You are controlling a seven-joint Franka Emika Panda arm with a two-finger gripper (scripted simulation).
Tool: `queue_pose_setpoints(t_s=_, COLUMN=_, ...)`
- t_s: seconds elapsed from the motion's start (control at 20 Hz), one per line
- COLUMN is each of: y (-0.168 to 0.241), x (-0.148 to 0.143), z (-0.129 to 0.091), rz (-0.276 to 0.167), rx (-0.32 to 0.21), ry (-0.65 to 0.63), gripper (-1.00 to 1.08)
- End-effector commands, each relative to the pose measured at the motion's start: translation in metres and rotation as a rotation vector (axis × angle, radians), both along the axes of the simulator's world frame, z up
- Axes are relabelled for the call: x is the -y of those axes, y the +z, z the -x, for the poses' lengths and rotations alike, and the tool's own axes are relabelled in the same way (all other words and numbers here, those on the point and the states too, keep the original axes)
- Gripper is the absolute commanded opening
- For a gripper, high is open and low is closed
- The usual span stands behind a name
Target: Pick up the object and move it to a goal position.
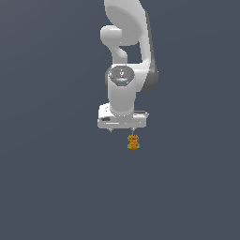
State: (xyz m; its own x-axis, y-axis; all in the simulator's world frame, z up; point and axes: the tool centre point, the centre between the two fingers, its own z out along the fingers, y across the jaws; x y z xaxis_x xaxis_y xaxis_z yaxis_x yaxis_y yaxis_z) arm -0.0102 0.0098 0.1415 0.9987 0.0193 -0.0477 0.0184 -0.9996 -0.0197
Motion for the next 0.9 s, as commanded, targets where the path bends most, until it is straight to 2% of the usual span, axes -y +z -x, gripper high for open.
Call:
queue_pose_setpoints(t_s=0.0, y=0.0, x=0.0, z=0.0, rz=0.0, rx=0.0, ry=0.0, gripper=1.0)
queue_pose_setpoints(t_s=0.45, y=-0.004, x=0.032, z=0.0, rz=0.014, rx=-0.018, ry=-0.07, gripper=1.0)
queue_pose_setpoints(t_s=0.85, y=-0.013, x=0.019, z=0.002, rz=0.016, rx=-0.01, ry=-0.061, gripper=1.0)
